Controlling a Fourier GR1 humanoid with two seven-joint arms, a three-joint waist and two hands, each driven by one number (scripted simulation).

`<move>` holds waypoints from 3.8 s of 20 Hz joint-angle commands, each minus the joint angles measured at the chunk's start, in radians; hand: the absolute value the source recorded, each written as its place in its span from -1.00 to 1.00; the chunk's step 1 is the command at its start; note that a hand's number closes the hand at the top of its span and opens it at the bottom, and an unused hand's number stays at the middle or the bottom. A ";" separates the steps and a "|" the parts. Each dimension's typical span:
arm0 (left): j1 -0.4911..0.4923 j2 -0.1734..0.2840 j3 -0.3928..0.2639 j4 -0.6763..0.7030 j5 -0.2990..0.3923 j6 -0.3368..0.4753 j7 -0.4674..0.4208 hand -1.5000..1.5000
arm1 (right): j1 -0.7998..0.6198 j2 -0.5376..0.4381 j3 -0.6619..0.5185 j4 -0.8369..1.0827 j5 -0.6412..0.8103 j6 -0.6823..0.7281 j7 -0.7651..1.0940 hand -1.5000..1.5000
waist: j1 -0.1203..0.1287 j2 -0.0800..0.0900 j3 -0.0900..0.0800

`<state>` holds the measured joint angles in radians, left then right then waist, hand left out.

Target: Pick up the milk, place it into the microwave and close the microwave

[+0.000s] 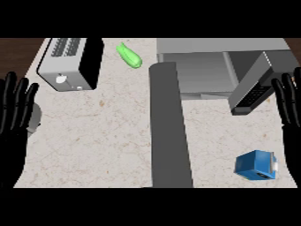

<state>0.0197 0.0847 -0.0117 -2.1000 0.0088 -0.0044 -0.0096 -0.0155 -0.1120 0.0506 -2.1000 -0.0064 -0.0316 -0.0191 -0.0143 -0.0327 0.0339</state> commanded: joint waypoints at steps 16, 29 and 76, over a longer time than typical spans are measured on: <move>0.190 -0.019 0.088 0.023 0.188 -0.114 -0.046 -1.00 | 0.341 0.111 0.449 -0.306 0.161 -0.133 0.147 -1.00 | 0.013 0.030 -0.034; 0.318 -0.015 0.135 -0.050 0.254 -0.202 -0.077 -1.00 | 0.374 0.111 0.358 -0.262 0.271 -0.287 0.143 -1.00 | 0.017 0.030 -0.034; 0.432 -0.055 0.212 -0.061 0.276 -0.346 -0.140 -1.00 | 0.254 0.045 -0.228 0.758 -0.021 -0.084 -0.615 -1.00 | 0.019 0.032 -0.034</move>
<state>0.4550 0.0142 0.1547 -2.2102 0.2628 -0.3189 -0.1176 0.2643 -0.0734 -0.1527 -1.4115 -0.0612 -0.0583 -0.6198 0.0037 -0.0006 0.0001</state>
